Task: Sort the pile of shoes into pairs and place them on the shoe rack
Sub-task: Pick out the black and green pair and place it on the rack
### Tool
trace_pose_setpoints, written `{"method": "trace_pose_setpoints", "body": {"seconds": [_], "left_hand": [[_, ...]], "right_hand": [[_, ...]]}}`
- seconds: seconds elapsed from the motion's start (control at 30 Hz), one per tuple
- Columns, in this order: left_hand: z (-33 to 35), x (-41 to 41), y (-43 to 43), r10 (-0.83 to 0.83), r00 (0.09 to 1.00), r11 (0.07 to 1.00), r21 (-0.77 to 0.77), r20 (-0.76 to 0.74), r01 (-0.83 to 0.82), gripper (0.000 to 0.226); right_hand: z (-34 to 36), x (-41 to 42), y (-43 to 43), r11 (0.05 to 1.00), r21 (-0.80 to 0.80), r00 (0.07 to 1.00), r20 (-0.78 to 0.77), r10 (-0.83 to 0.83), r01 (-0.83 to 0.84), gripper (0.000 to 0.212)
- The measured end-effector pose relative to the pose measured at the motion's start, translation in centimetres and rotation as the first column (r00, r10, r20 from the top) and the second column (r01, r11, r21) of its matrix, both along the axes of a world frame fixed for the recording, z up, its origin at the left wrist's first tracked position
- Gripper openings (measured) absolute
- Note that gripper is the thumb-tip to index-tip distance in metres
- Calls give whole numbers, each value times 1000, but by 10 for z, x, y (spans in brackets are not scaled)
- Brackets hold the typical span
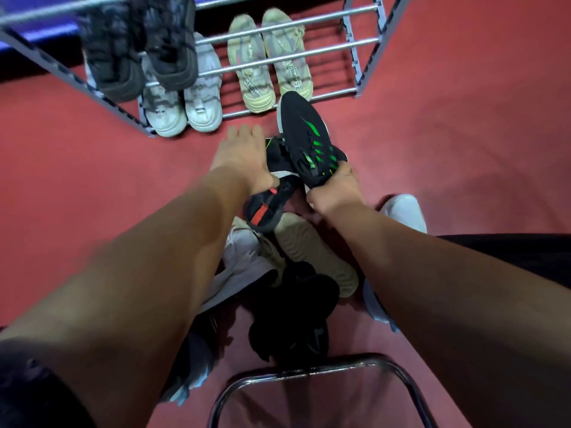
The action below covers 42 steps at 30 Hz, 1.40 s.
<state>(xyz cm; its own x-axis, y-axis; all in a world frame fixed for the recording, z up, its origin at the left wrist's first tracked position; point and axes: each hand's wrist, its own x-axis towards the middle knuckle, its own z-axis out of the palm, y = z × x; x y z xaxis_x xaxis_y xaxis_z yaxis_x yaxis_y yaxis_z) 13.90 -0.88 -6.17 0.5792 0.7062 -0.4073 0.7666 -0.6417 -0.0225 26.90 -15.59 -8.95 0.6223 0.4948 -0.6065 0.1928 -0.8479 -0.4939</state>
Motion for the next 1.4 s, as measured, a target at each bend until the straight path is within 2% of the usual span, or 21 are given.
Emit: {"method": "trace_pose_setpoints", "body": {"seconds": [0.1, 0.17, 0.23, 0.33, 0.43, 0.53, 0.7, 0.77, 0.83, 0.93, 1.0, 1.13, 1.23, 1.4], "left_hand": [[15, -26, -14, 199, 980, 978, 57, 24, -200, 94], [18, -42, -28, 373, 928, 928, 25, 10, -373, 91], [10, -61, -43, 524, 851, 849, -59, -37, -526, 87], [-16, -92, -66, 693, 717, 680, -256, -82, -687, 104], [-37, -116, -84, 755, 652, 574, -405, -74, -711, 117], [-41, -123, -87, 807, 587, 492, -475, -66, -730, 107], [-27, -122, -71, 875, 476, 358, -538, -92, -763, 95], [-19, -122, -66, 892, 451, 369, -529, -28, -764, 86], [-9, -120, -62, 904, 427, 355, -582, 15, -732, 74], [12, -120, -59, 903, 428, 345, -641, 29, -686, 80], [26, -121, -62, 904, 422, 364, -645, 70, -672, 78], [57, -120, -76, 883, 447, 437, -603, 145, -667, 68], [84, -114, -81, 872, 450, 465, -608, 191, -643, 62], [130, -92, -75, 850, 392, 527, -586, 354, -615, 66]], "right_hand": [[9, -19, 15, 997, 61, 999, -34, -38, 40, 73], [12, -30, 20, 996, 79, 999, -31, -40, 42, 73], [11, -40, 19, 997, 59, 999, -21, -40, 41, 74], [6, -49, 8, 998, -54, 999, 28, 29, -27, 83], [-2, -54, -5, 956, -251, 980, 91, 179, -151, 102], [-5, -55, -6, 936, -304, 971, 99, 215, -176, 114], [12, -56, 1, 952, -237, 966, 121, 226, -193, 98], [22, -56, 4, 969, -186, 978, 97, 184, -164, 93], [33, -55, 7, 986, -131, 992, 52, 115, -107, 84], [47, -51, 8, 999, 18, 999, -23, -45, 46, 39], [59, -49, 2, 985, 104, 989, -70, -130, 137, 26], [87, -49, -18, 967, 188, 985, -45, -169, 174, 25], [109, -49, -30, 947, 259, 981, -18, -193, 191, 34], [142, -41, -37, 880, 423, 968, 27, -251, 216, 46]]}}
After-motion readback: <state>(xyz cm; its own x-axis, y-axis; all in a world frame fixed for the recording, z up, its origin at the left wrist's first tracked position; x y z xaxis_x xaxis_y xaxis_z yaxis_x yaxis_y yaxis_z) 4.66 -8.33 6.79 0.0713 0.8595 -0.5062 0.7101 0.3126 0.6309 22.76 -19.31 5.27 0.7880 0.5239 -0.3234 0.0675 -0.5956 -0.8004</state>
